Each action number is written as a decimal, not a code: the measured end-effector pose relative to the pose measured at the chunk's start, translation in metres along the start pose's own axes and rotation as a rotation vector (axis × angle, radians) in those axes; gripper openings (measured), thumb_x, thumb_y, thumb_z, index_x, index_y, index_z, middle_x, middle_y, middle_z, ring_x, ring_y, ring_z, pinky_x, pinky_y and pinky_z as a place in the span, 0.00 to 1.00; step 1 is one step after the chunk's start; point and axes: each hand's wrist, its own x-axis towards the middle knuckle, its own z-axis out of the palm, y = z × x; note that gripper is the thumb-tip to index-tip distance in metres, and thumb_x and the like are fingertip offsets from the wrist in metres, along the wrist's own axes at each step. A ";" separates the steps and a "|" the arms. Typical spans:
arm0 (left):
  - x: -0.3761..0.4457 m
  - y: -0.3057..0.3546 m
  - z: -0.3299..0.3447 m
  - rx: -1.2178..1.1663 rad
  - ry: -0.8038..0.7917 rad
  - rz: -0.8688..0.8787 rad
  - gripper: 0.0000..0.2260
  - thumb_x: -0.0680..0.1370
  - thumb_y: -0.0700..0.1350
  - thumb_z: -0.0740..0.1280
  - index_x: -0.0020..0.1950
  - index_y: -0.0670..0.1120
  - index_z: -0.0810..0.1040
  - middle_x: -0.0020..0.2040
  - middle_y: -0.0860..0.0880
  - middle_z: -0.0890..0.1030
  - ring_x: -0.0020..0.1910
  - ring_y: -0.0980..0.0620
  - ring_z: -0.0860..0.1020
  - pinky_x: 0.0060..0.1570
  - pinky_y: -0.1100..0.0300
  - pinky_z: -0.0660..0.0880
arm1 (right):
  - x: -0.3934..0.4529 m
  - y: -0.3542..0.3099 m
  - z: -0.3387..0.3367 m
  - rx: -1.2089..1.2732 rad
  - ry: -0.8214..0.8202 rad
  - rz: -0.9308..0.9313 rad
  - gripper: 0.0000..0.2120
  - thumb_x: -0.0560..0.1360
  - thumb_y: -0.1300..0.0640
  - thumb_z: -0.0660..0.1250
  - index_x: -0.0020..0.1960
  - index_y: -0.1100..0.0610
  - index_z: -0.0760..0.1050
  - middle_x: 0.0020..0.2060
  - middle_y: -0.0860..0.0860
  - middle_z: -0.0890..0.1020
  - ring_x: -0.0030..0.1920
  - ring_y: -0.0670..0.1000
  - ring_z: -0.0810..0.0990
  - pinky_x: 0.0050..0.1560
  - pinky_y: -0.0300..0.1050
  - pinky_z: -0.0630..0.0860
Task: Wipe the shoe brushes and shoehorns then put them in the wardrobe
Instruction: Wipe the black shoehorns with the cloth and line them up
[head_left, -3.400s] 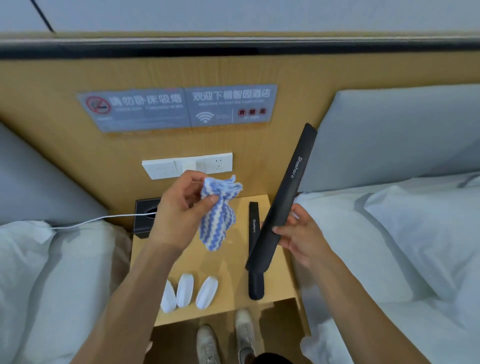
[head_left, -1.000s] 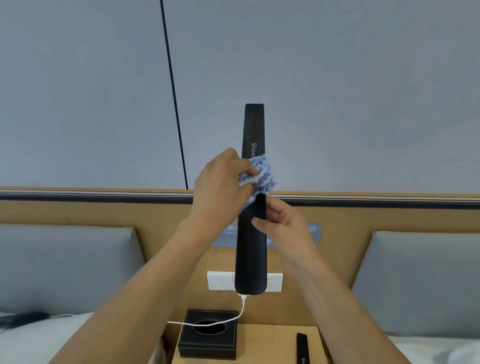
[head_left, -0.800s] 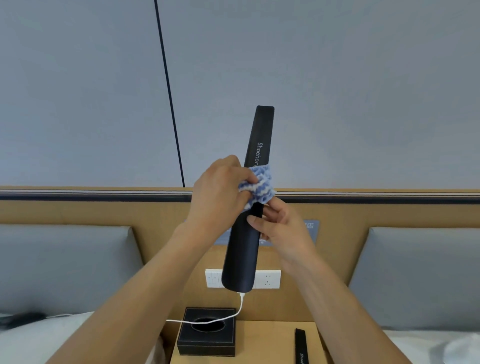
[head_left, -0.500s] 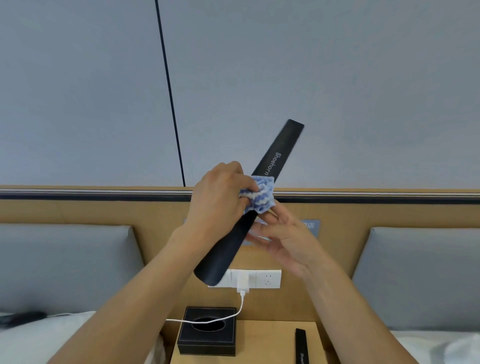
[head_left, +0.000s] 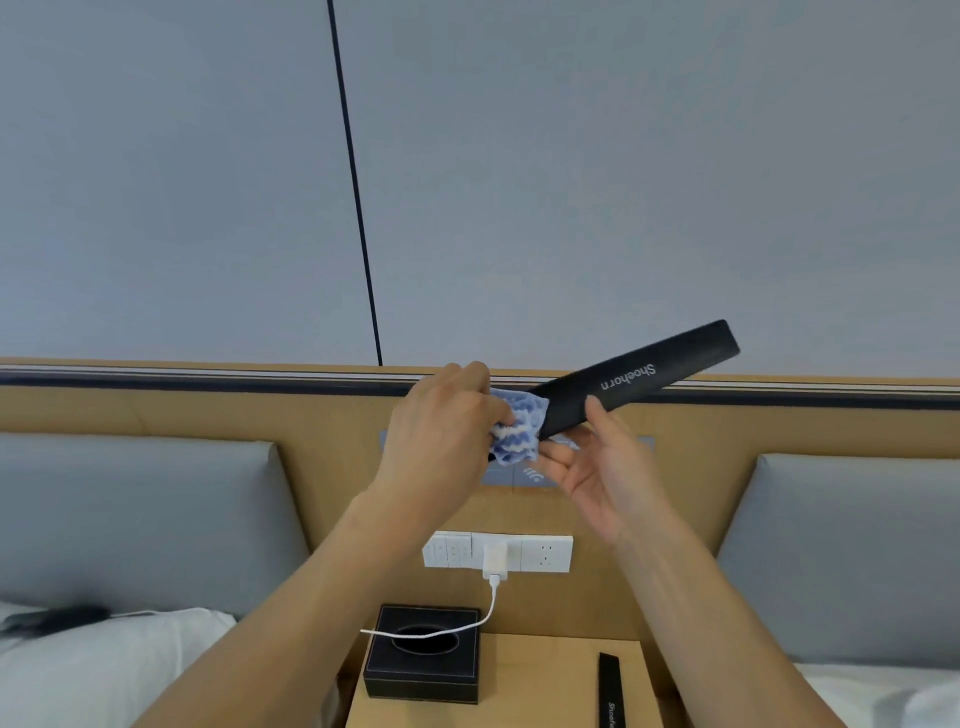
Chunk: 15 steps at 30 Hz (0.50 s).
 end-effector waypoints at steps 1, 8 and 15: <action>-0.003 -0.004 0.000 0.015 -0.004 -0.019 0.07 0.75 0.39 0.70 0.50 0.47 0.85 0.44 0.47 0.76 0.44 0.47 0.74 0.36 0.56 0.71 | 0.000 -0.001 -0.002 0.003 0.016 -0.033 0.13 0.84 0.55 0.57 0.65 0.60 0.71 0.53 0.62 0.85 0.51 0.66 0.85 0.40 0.54 0.83; -0.016 -0.051 -0.009 0.040 -0.016 -0.123 0.13 0.69 0.32 0.71 0.47 0.47 0.87 0.39 0.45 0.76 0.37 0.44 0.75 0.29 0.57 0.68 | 0.002 -0.018 -0.008 0.057 0.045 -0.149 0.14 0.85 0.56 0.56 0.67 0.60 0.71 0.59 0.63 0.82 0.53 0.66 0.84 0.44 0.58 0.83; -0.017 -0.051 -0.010 0.084 -0.035 -0.082 0.11 0.67 0.31 0.72 0.41 0.45 0.86 0.36 0.45 0.74 0.35 0.44 0.74 0.29 0.59 0.62 | 0.000 -0.012 0.002 0.011 0.045 -0.154 0.13 0.85 0.55 0.56 0.65 0.58 0.72 0.59 0.61 0.82 0.52 0.64 0.85 0.46 0.58 0.84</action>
